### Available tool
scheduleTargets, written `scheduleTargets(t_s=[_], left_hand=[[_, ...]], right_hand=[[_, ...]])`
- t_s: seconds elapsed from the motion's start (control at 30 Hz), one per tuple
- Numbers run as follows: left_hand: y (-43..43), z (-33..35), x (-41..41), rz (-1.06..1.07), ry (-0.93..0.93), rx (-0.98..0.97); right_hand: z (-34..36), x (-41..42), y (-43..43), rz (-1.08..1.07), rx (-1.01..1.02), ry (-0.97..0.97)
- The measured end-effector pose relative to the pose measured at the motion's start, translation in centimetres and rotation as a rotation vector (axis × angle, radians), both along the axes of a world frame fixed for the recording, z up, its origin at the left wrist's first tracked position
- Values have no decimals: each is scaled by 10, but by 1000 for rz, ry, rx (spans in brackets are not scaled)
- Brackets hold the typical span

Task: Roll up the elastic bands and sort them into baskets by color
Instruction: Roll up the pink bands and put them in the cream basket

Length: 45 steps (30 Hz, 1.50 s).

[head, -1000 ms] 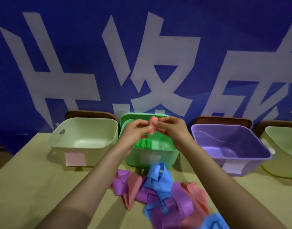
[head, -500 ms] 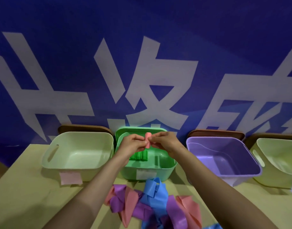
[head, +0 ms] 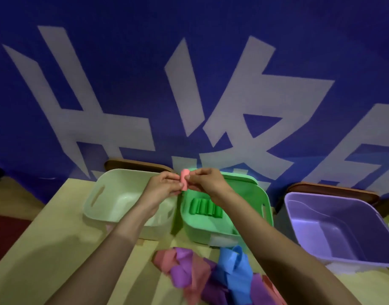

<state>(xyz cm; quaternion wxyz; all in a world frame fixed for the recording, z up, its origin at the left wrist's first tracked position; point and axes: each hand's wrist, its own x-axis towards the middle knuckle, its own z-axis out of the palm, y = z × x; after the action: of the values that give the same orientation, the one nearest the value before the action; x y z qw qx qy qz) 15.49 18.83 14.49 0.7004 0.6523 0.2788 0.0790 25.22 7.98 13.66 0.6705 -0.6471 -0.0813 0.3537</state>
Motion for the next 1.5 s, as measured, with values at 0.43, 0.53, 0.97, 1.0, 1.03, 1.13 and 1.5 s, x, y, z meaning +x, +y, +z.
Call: scheduleTargets(t_s=[0.43, 0.53, 0.97, 1.0, 1.03, 1.13, 1.5], left_hand=[[172, -47, -52, 88, 463, 64], [179, -55, -43, 112, 537, 4], [178, -60, -19, 109, 596, -175], [177, -61, -19, 108, 595, -180], [176, -61, -19, 116, 604, -183], [176, -63, -19, 125, 603, -198], [176, -65, -26, 123, 561, -202]], right_hand=[[-87, -54, 202, 170, -371, 210], [-107, -60, 221, 174, -452, 236], [-138, -64, 246, 36, -484, 296], [-138, -63, 246, 32, -482, 298], [-139, -63, 247, 18, -479, 307], [-137, -64, 246, 3, -500, 305], [-107, -59, 229, 254, -485, 350]])
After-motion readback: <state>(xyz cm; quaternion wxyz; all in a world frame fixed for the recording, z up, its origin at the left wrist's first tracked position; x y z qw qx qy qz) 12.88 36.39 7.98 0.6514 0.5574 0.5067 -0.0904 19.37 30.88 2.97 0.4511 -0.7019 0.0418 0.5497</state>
